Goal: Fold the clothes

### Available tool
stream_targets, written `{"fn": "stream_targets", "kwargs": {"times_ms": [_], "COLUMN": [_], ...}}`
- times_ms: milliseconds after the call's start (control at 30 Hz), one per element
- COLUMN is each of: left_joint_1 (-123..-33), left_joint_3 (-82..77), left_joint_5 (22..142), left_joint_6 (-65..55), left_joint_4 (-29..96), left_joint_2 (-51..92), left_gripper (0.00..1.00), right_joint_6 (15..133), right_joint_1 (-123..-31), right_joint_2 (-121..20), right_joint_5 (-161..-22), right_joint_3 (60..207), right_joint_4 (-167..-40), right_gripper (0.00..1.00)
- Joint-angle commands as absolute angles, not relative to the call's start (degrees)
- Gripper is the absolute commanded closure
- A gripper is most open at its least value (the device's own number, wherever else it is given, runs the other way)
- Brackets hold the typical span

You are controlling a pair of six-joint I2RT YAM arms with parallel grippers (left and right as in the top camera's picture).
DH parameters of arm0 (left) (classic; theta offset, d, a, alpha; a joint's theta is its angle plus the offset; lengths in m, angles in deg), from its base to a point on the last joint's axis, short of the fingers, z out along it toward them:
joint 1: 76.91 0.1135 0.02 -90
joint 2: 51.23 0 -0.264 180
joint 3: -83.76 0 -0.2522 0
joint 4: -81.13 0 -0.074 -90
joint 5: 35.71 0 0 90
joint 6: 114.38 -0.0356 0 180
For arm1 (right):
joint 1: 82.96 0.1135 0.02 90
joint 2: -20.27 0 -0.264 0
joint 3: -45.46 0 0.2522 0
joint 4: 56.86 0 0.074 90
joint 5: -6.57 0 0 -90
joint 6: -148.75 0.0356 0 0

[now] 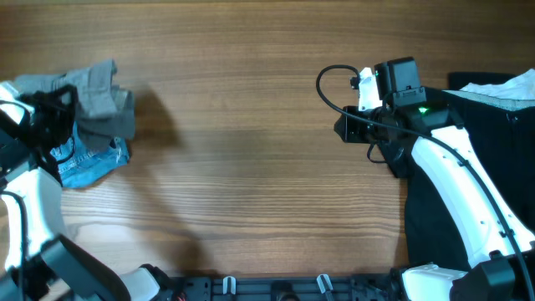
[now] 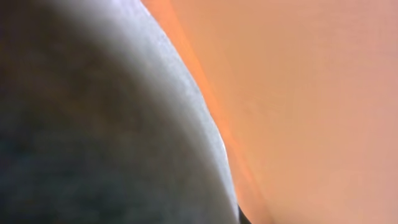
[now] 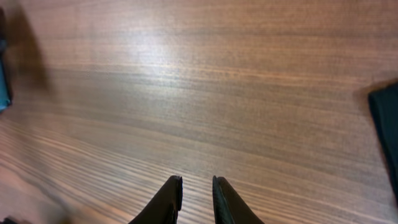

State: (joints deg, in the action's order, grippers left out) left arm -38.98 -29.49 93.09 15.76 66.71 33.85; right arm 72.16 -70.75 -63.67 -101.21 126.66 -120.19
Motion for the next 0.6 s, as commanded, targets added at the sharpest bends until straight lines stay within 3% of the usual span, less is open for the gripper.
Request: {"fn": "stream_targets", "kwargs": {"times_ms": [0,33,67,100,200,267,367,433,567], "left_joint_1": [-35.5,-34.4,-33.0,-31.7,-26.4,-23.1,-18.0,-15.4,-12.7], "left_joint_3": [-29.1,-29.1,-29.1,-29.1,-29.1,-29.1,-29.1,-29.1,-29.1], "left_joint_5": [92.7,92.7,92.5,92.5,92.8,93.7,96.8,95.6,82.7], "left_joint_6": [8.2,7.1,6.1,6.0,5.8,5.9,5.8,2.6,2.6], "left_joint_4": [66.0,64.9,63.9,63.2,60.1,57.5,50.0,42.7,32.8], "left_joint_2": [36.8,37.0,36.9,36.7,35.2,33.9,30.7,28.4,25.9], "left_gripper": [0.96,0.9,0.71,0.6,0.52,0.39,0.36,0.4,0.35], "right_joint_6": [72.4,72.4,72.4,72.5,72.5,72.4,72.4,72.4,72.4], "right_joint_1": [-70.9,-70.9,-70.9,-70.9,-70.9,-70.9,-70.9,-70.9,-70.9], "right_joint_2": [-63.7,-63.7,-63.7,-63.7,-63.7,-63.7,-63.7,-63.7,-63.7], "right_joint_5": [-101.9,-101.9,-101.9,-101.9,-101.9,-101.9,-101.9,-101.9,-101.8], "right_joint_3": [127.1,127.1,127.1,127.1,127.1,127.1,127.1,127.1,127.1], "right_joint_4": [-121.5,-121.7,-122.0,-122.2,-122.6,-122.4,-122.5,-122.3,-122.2], "right_gripper": [0.79,0.79,0.79,0.79,0.79,0.79,0.79,0.78,0.78]}}
